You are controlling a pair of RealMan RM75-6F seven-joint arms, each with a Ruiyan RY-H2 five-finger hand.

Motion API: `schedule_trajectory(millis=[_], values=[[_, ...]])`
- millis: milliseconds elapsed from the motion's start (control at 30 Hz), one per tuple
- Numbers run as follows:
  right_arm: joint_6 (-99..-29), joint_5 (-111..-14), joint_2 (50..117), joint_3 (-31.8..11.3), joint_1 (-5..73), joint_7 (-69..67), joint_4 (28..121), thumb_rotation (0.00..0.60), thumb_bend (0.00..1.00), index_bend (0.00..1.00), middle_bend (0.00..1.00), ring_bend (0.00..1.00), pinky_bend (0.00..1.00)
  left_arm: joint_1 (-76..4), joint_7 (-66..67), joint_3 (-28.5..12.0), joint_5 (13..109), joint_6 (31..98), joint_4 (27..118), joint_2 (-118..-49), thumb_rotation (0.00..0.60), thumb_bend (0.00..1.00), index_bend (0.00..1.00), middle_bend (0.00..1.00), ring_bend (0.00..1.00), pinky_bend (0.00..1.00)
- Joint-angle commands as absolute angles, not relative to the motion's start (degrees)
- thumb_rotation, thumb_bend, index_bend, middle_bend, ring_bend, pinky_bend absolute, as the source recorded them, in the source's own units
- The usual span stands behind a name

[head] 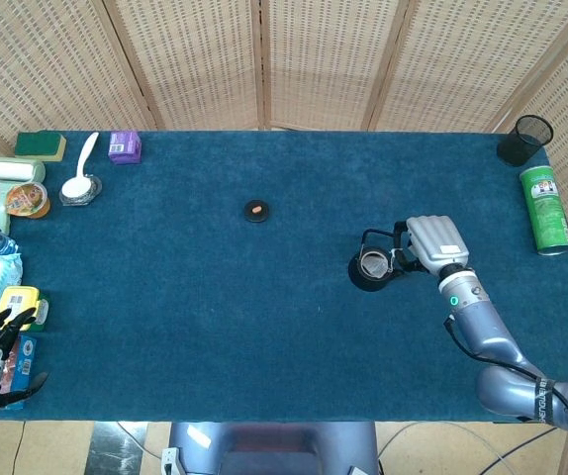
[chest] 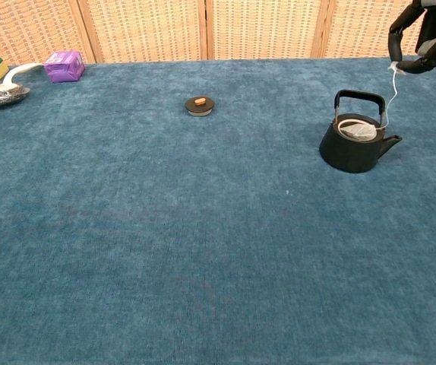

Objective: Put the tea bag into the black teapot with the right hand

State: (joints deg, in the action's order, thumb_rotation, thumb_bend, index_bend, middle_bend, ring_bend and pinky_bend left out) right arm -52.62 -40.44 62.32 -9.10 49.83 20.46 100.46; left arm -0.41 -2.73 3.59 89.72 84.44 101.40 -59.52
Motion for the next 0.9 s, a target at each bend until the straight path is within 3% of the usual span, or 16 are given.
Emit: schedule_trajectory(millis=[33, 533, 767, 900], values=[[-53.4, -40.96, 61.97, -8.56, 49.19, 20.95, 101.52, 0.6, 0.52, 0.59, 1.0, 1.0, 1.0, -0.4, -2.95, 3.57, 89.68, 84.46, 101.15, -59.56, 0.6, 0.28, 0.08, 0.19, 0.03, 0.12], [-54.75, -44.73, 62.37, -4.68, 45.17, 21.7, 104.08, 0.6, 0.51, 0.49, 1.0, 1.0, 1.0, -0.33, -3.55, 3.83, 90.17, 84.58, 100.53, -59.57, 0.6, 0.28, 0.08, 0.19, 0.03, 0.12], [-53.06, -45.3, 61.97, -3.25, 44.38, 22.16, 104.28, 0.6, 0.51, 0.29, 1.0, 1.0, 1.0, -0.22, -3.35, 3.86, 90.37, 84.9, 100.72, -59.34, 0.6, 0.28, 0.08, 0.19, 0.03, 0.12], [-52.04, -46.15, 60.92, -3.74, 44.15, 20.74, 104.94, 0.6, 0.52, 0.27, 1.0, 1.0, 1.0, 0.0, -3.26, 3.89, 90.33, 85.22, 100.88, -59.1, 0.6, 0.28, 0.08, 0.19, 0.03, 0.12]])
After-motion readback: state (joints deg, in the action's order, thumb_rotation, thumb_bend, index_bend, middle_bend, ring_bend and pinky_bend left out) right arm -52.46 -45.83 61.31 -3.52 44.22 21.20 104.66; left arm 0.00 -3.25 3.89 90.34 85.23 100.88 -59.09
